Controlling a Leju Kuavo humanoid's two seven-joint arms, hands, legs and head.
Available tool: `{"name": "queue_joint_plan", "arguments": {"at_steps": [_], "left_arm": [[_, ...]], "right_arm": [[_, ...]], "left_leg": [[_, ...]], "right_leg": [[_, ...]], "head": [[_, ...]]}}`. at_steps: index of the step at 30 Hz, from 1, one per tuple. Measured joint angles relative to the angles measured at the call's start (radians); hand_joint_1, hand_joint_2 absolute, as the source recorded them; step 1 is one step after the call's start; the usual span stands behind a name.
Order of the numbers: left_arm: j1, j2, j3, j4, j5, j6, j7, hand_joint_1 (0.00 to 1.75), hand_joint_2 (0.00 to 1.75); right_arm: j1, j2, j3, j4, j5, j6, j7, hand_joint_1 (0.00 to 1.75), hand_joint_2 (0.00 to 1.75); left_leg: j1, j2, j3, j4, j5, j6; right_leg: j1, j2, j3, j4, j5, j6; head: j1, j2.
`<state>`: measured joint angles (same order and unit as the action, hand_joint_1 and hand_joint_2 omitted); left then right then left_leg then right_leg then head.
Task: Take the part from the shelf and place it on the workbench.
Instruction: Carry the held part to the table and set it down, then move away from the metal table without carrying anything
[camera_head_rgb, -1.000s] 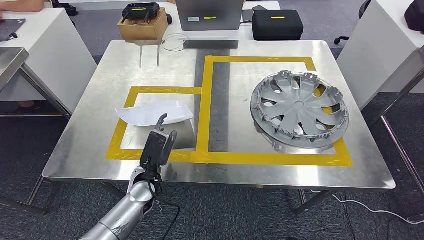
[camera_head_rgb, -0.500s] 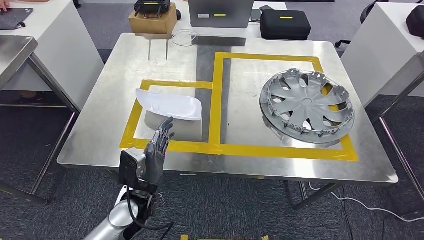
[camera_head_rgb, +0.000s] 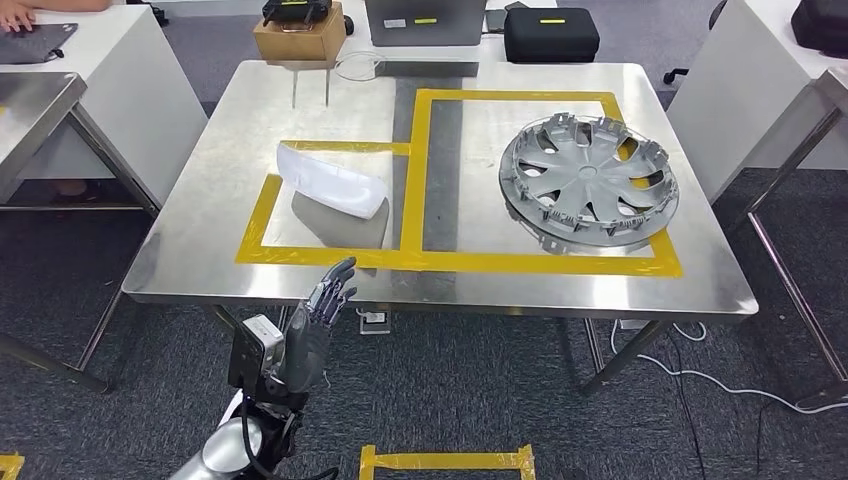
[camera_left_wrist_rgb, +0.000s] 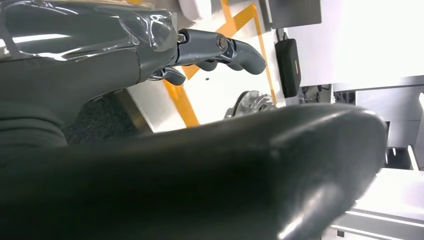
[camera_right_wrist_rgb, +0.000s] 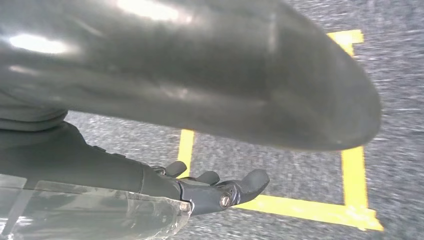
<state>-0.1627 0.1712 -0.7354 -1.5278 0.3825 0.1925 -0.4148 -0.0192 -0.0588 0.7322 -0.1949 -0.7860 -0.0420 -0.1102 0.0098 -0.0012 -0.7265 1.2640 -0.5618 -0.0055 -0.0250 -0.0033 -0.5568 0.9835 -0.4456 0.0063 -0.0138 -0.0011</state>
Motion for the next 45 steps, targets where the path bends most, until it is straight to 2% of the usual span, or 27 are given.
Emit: {"name": "queue_joint_plan", "arguments": {"at_steps": [1,2,4,6,7,10,12,14,15,17,19,21,22,24,25,27,29,31,33,34,35,37,38,40,42,43,45], "left_arm": [[0.002,0.002,-0.001,0.0,-0.001,0.001,0.0,0.0,0.0],[0.004,0.003,-0.001,0.0,-0.001,0.001,-0.001,0.0,0.0],[0.005,0.006,-0.001,-0.002,-0.001,0.001,-0.001,0.0,0.0],[0.004,0.007,-0.001,-0.007,-0.002,0.001,-0.002,0.0,0.0],[0.004,0.007,-0.001,-0.009,-0.003,0.001,-0.002,0.0,0.0],[0.003,0.009,-0.001,-0.012,-0.004,0.001,-0.003,0.0,0.0],[0.002,0.008,-0.002,-0.014,-0.004,0.001,-0.003,0.0,0.0],[0.003,0.007,-0.003,-0.015,-0.004,0.001,-0.003,0.0,0.0],[0.005,0.007,-0.004,-0.015,-0.004,0.001,-0.003,0.0,0.0],[0.006,0.007,-0.005,-0.014,-0.004,0.002,-0.003,0.0,0.0],[0.006,0.007,-0.006,-0.015,-0.006,0.005,-0.004,0.0,0.0],[0.007,0.007,-0.004,-0.016,-0.013,0.013,-0.005,0.0,0.0],[0.007,0.007,-0.003,-0.017,-0.018,0.018,-0.006,0.0,0.0],[0.012,0.007,0.0,-0.018,-0.026,0.027,-0.008,0.0,0.0],[0.017,0.008,0.003,-0.018,-0.029,0.032,-0.009,0.0,0.0],[0.029,0.011,0.007,-0.018,-0.032,0.039,-0.01,0.0,0.0],[0.033,0.012,0.009,-0.018,-0.033,0.042,-0.011,0.0,0.0],[0.034,0.012,0.009,-0.018,-0.033,0.042,-0.011,0.0,0.0],[0.04,0.015,0.014,-0.018,-0.036,0.047,-0.011,0.0,0.0],[0.056,0.021,0.021,-0.018,-0.04,0.056,-0.008,0.0,0.0],[0.076,0.028,0.031,-0.016,-0.045,0.066,-0.006,0.0,0.0],[0.112,0.041,0.056,-0.011,-0.056,0.078,0.003,0.0,0.0],[0.12,0.042,0.067,-0.006,-0.062,0.078,0.007,0.0,0.0],[0.129,0.043,0.085,0.01,-0.081,0.08,0.022,0.0,0.0],[0.132,0.038,0.097,0.035,-0.103,0.085,0.035,0.0,0.0],[0.132,0.034,0.103,0.05,-0.112,0.088,0.038,0.0,0.0],[0.132,0.022,0.113,0.083,-0.121,0.09,0.042,0.0,0.0]], "right_arm": [[0.0,0.0,0.002,0.0,0.002,0.0,0.001,0.0,0.0],[0.0,0.0,0.004,0.001,0.003,0.0,0.002,0.0,0.0],[-0.001,0.002,0.006,0.001,0.003,0.0,0.002,0.0,0.0],[-0.002,0.006,0.007,0.001,0.003,0.0,0.002,0.0,0.0],[-0.003,0.007,0.007,0.001,0.003,0.001,0.003,0.0,0.0],[-0.005,0.009,0.01,0.002,0.003,0.002,0.003,0.0,0.0],[-0.005,0.009,0.012,0.003,0.004,0.002,0.003,0.0,0.0],[-0.005,0.007,0.012,0.003,0.004,0.002,0.003,0.0,0.0],[-0.006,0.006,0.012,0.003,0.003,0.001,0.003,0.0,0.0],[-0.006,0.004,0.012,0.003,0.003,0.001,0.003,0.0,0.0],[-0.008,0.003,0.012,0.003,0.004,0.0,0.003,0.0,0.0],[-0.013,0.003,0.012,0.003,0.006,-0.001,0.003,0.0,0.0],[-0.016,0.003,0.013,0.003,0.008,-0.002,0.003,0.0,0.0],[-0.016,0.003,0.017,0.003,0.014,-0.005,0.003,0.0,0.0],[-0.015,0.004,0.02,0.003,0.018,-0.006,0.004,0.0,0.0],[-0.013,0.004,0.025,0.003,0.022,-0.009,0.005,0.0,0.0],[-0.013,0.004,0.026,0.003,0.023,-0.011,0.006,0.0,0.0],[-0.012,0.004,0.026,0.003,0.023,-0.011,0.006,0.0,0.0],[-0.012,0.004,0.027,0.003,0.023,-0.012,0.004,0.0,0.0],[-0.009,0.007,0.03,0.003,0.025,-0.013,0.001,0.0,0.0],[-0.005,0.014,0.034,0.002,0.029,-0.014,-0.001,0.0,0.0],[0.003,0.032,0.042,-0.003,0.036,-0.019,-0.003,0.0,0.0],[0.004,0.039,0.046,-0.006,0.035,-0.024,-0.001,0.0,0.0],[0.005,0.046,0.05,-0.01,0.028,-0.036,0.001,0.0,0.0],[0.006,0.049,0.051,-0.013,0.015,-0.048,0.001,0.0,0.0],[0.006,0.049,0.051,-0.015,0.01,-0.052,0.0,0.0,0.0],[0.005,0.043,0.051,-0.016,0.004,-0.057,-0.001,0.0,0.0]], "left_leg": [[0.001,0.0,0.009,0.029,0.0,-0.001],[0.001,0.0,0.037,0.019,0.019,0.001],[0.0,-0.001,0.143,-0.104,0.056,0.013],[-0.007,-0.003,0.241,-0.243,0.05,0.029],[-0.011,-0.004,0.263,-0.279,0.041,0.037],[-0.016,0.0,0.253,-0.303,0.069,0.061],[-0.012,0.004,0.23,-0.319,0.105,0.076],[-0.014,0.005,0.197,-0.318,0.135,0.08],[-0.015,0.006,0.179,-0.316,0.148,0.079],[-0.017,0.007,0.139,-0.309,0.172,0.076],[-0.016,0.007,0.102,-0.294,0.192,0.07],[-0.019,0.007,0.075,-0.278,0.208,0.059],[-0.02,0.008,0.068,-0.273,0.216,0.054],[-0.018,0.009,0.062,-0.272,0.233,0.043],[-0.014,0.008,0.058,-0.268,0.228,0.036],[-0.009,0.004,0.047,-0.243,0.182,0.025],[-0.008,0.002,0.041,-0.221,0.143,0.02],[-0.007,0.002,0.04,-0.216,0.137,0.019],[-0.005,0.003,0.021,-0.126,0.067,0.012],[-0.003,0.002,0.041,-0.085,0.052,0.011],[-0.003,0.001,0.084,-0.079,0.042,0.014],[-0.007,0.0,0.217,-0.199,0.06,0.036],[-0.013,0.0,0.255,-0.258,0.051,0.045],[-0.023,0.0,0.267,-0.296,0.048,0.057],[-0.021,0.003,0.255,-0.312,0.078,0.069],[-0.018,0.005,0.244,-0.321,0.096,0.073],[-0.016,0.007,0.214,-0.326,0.129,0.075]], "right_leg": [[0.001,0.0,-0.015,0.001,0.011,0.001],[0.001,0.0,-0.028,0.001,0.022,0.003],[0.003,0.001,-0.048,0.002,0.04,0.009],[0.004,0.001,-0.055,0.0,0.057,0.019],[0.003,0.001,-0.056,-0.001,0.065,0.027],[0.001,0.001,-0.064,-0.006,0.08,0.043],[0.004,0.002,-0.092,0.046,0.021,0.032],[0.003,0.003,-0.129,0.171,-0.073,0.021],[0.003,0.002,-0.139,0.234,-0.098,0.024],[0.002,0.002,-0.12,0.284,-0.086,0.044],[0.0,0.002,-0.033,0.195,-0.05,0.061],[0.003,0.004,0.068,0.052,-0.067,0.053],[0.006,0.005,0.092,0.009,-0.083,0.044],[0.009,0.006,0.089,-0.006,-0.082,0.026],[0.008,0.004,0.083,-0.006,-0.074,0.018],[0.002,0.0,0.068,-0.007,-0.056,0.004],[0.002,-0.001,0.061,-0.007,-0.048,-0.002],[0.002,-0.001,0.06,-0.007,-0.047,-0.002],[0.004,-0.002,0.044,-0.006,-0.032,-0.004],[0.006,-0.001,0.019,-0.004,-0.012,-0.004],[0.009,0.0,-0.007,-0.002,0.01,-0.003],[0.013,0.001,-0.048,0.0,0.048,0.005],[0.012,0.0,-0.052,-0.001,0.057,0.011],[0.007,-0.001,-0.054,-0.007,0.076,0.026],[0.005,-0.001,-0.063,-0.004,0.074,0.032],[0.007,-0.001,-0.075,0.02,0.046,0.028],[0.006,0.0,-0.112,0.127,-0.049,0.013]], "head": [[0.0,0.0],[0.0,0.0],[0.0,0.0],[0.001,0.0],[0.0,0.0],[-0.002,0.0],[0.002,0.0],[0.005,0.0],[0.006,0.0],[0.006,0.0],[0.006,0.0],[0.005,0.0],[0.004,0.0],[0.002,0.0],[0.002,0.0],[0.001,0.0],[0.001,0.0],[0.0,0.0],[0.0,0.0],[-0.001,0.0],[-0.001,0.0],[0.0,0.0],[0.0,0.0],[-0.001,0.0],[-0.002,0.0],[0.0,0.0],[0.003,0.0]]}}
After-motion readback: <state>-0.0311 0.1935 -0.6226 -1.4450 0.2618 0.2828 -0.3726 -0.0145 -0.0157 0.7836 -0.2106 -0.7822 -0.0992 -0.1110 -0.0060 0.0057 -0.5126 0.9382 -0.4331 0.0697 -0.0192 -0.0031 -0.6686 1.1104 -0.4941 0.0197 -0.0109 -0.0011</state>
